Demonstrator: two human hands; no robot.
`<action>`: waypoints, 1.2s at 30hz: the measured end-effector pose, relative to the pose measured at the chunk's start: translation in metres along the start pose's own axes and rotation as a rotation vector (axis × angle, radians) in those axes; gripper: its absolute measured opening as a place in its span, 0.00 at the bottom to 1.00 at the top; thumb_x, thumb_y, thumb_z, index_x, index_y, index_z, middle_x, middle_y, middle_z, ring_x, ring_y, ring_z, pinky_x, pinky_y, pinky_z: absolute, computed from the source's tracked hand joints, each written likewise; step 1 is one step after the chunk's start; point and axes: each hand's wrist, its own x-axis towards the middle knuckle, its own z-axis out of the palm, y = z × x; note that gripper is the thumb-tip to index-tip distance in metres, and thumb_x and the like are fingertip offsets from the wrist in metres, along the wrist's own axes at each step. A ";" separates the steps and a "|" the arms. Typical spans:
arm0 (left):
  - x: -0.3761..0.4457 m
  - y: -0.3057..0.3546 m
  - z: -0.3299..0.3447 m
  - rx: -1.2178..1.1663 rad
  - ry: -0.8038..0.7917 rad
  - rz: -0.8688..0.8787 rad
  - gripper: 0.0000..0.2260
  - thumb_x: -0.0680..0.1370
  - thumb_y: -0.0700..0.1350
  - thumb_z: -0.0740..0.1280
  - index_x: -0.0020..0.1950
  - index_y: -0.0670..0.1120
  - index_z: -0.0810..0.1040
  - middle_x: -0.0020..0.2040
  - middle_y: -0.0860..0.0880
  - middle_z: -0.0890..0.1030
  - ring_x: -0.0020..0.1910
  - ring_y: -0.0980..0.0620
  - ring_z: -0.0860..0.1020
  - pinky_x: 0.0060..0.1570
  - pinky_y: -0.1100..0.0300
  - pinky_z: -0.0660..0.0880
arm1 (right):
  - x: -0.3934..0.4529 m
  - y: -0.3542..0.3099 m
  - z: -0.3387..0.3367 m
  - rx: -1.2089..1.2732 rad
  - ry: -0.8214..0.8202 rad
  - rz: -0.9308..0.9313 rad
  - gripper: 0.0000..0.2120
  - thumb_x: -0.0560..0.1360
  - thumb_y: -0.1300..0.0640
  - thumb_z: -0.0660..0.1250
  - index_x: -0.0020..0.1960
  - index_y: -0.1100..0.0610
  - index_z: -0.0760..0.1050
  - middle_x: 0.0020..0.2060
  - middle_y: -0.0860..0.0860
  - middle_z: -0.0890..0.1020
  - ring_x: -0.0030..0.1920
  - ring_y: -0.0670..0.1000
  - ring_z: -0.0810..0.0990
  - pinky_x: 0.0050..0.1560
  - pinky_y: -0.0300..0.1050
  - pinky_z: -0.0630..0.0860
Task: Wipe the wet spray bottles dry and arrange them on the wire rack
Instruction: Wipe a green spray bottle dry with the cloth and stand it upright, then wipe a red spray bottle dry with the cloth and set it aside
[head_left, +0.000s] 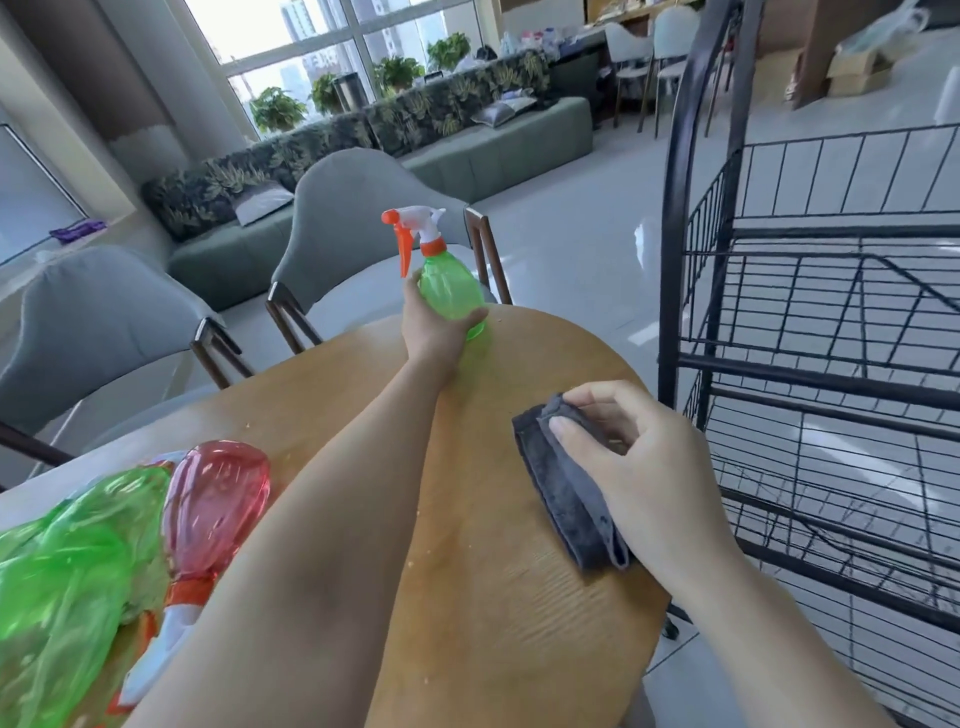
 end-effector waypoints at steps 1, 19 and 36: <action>0.002 0.000 0.001 0.006 -0.004 0.001 0.44 0.72 0.49 0.84 0.82 0.53 0.62 0.77 0.47 0.74 0.75 0.42 0.73 0.72 0.45 0.72 | 0.000 0.001 -0.001 -0.001 0.003 0.000 0.05 0.76 0.54 0.76 0.50 0.45 0.83 0.42 0.37 0.85 0.47 0.37 0.83 0.50 0.33 0.78; -0.186 0.011 -0.131 0.265 -0.121 0.081 0.33 0.79 0.53 0.77 0.81 0.52 0.68 0.79 0.51 0.73 0.78 0.50 0.70 0.76 0.48 0.70 | -0.025 -0.034 0.014 -0.001 -0.079 -0.106 0.07 0.75 0.54 0.77 0.50 0.45 0.83 0.44 0.37 0.86 0.48 0.38 0.84 0.52 0.40 0.81; -0.277 -0.062 -0.274 0.804 -0.178 -0.018 0.21 0.85 0.43 0.66 0.78 0.50 0.73 0.65 0.39 0.81 0.63 0.38 0.79 0.58 0.51 0.74 | -0.126 -0.067 0.058 -0.074 -0.358 -0.197 0.06 0.76 0.53 0.76 0.51 0.46 0.82 0.44 0.39 0.85 0.47 0.37 0.83 0.50 0.40 0.82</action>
